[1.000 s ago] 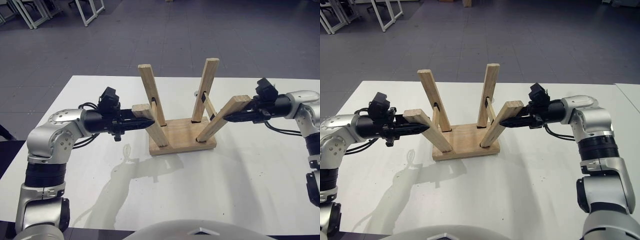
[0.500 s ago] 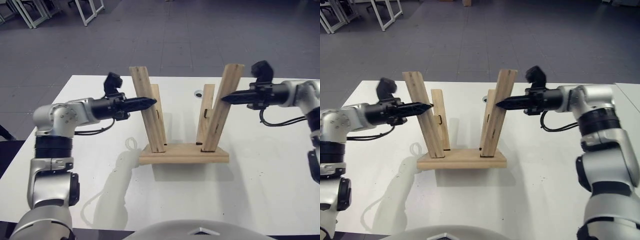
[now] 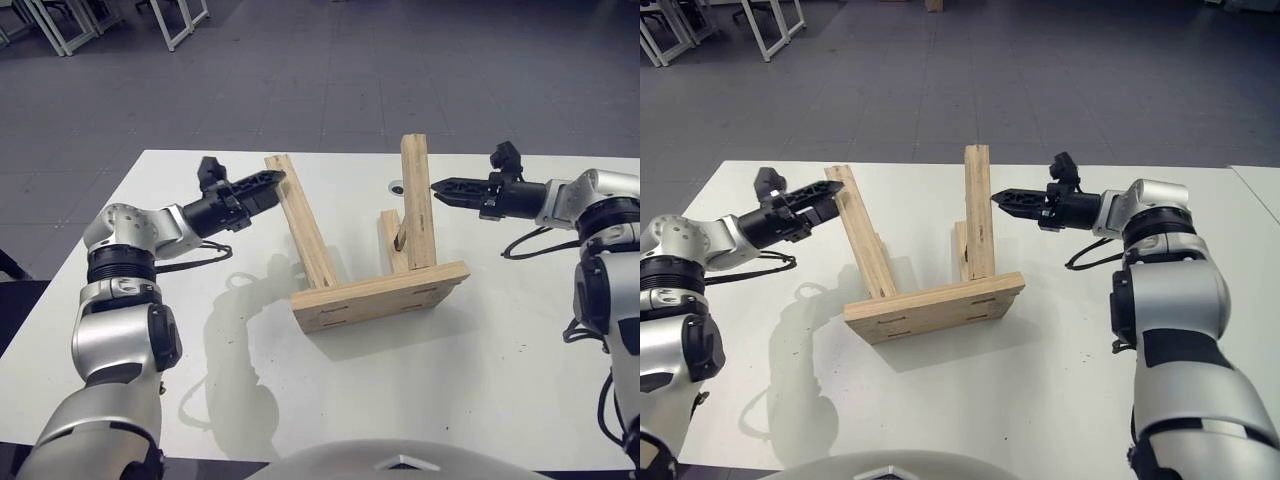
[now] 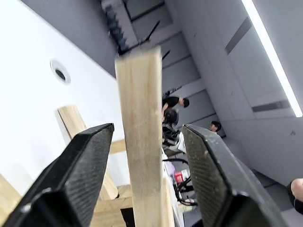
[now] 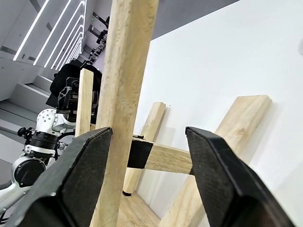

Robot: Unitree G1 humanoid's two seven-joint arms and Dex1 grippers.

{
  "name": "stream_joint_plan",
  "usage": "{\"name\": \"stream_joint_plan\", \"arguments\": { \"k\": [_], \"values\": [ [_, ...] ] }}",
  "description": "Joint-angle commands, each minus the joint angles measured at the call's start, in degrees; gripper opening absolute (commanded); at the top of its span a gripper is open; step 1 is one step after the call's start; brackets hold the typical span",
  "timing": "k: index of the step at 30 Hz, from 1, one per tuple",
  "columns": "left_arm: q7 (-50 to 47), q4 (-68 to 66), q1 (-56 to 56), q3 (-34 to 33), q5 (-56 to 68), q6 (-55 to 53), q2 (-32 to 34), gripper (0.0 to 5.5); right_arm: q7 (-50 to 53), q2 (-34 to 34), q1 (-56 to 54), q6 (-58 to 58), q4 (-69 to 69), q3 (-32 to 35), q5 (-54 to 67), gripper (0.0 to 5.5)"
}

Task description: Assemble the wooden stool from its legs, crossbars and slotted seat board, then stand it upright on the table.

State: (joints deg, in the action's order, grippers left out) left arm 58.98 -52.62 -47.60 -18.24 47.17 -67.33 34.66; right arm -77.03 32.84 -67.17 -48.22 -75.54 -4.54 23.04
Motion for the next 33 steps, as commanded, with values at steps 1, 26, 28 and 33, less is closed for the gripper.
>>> {"name": "stream_joint_plan", "arguments": {
  "k": [1,26,28,33],
  "values": [
    [-1.86,-0.23,-0.2,-5.18,0.49,1.04,3.47,2.67,-1.84,1.82,0.34,0.06,0.68,1.1,-3.57,2.86],
    [1.58,69.1,55.04,15.69,-22.49,45.75,2.86,3.39,-11.47,11.76,37.98,36.58,51.1,-9.16,-8.34,4.21],
    [1.25,68.64,53.95,17.02,-23.15,45.99,2.77,3.39,-10.75,10.2,37.92,37.1,51.86,-9.5,-8.74,4.21],
    [1.87,66.28,52.81,18.21,-23.92,47.35,3.45,2.85,-11.87,8.69,37.86,38.02,52.67,-9.95,-8.95,3.4]
  ]
}}
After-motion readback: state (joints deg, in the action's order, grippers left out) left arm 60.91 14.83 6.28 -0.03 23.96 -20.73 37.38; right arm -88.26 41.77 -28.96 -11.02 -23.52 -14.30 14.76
